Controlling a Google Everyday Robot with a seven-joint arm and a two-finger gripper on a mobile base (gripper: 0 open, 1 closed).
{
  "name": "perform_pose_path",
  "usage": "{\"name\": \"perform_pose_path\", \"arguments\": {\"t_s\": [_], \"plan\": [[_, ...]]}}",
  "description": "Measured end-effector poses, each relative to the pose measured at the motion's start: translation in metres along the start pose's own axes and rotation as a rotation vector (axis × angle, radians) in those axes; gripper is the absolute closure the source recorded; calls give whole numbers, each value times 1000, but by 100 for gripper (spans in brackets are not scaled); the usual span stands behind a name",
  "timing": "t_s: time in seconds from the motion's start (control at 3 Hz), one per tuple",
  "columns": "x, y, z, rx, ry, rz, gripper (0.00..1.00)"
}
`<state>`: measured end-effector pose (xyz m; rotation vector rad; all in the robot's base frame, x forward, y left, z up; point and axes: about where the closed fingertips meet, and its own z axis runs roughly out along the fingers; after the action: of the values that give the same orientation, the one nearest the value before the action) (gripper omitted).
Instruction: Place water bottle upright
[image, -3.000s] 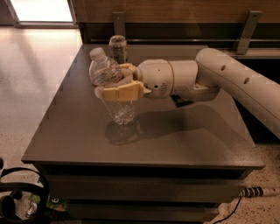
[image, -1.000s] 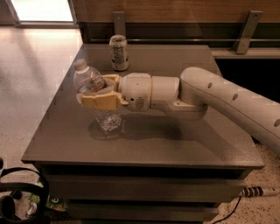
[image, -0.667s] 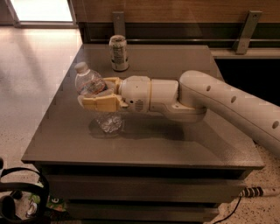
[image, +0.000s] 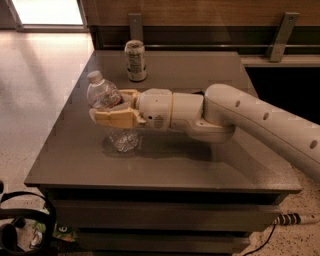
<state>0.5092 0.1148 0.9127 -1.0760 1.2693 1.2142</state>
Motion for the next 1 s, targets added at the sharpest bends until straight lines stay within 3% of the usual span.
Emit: {"name": "perform_pose_path", "arguments": {"t_s": [1.0], "plan": [[3, 0, -6, 8, -1, 3, 100]]}}
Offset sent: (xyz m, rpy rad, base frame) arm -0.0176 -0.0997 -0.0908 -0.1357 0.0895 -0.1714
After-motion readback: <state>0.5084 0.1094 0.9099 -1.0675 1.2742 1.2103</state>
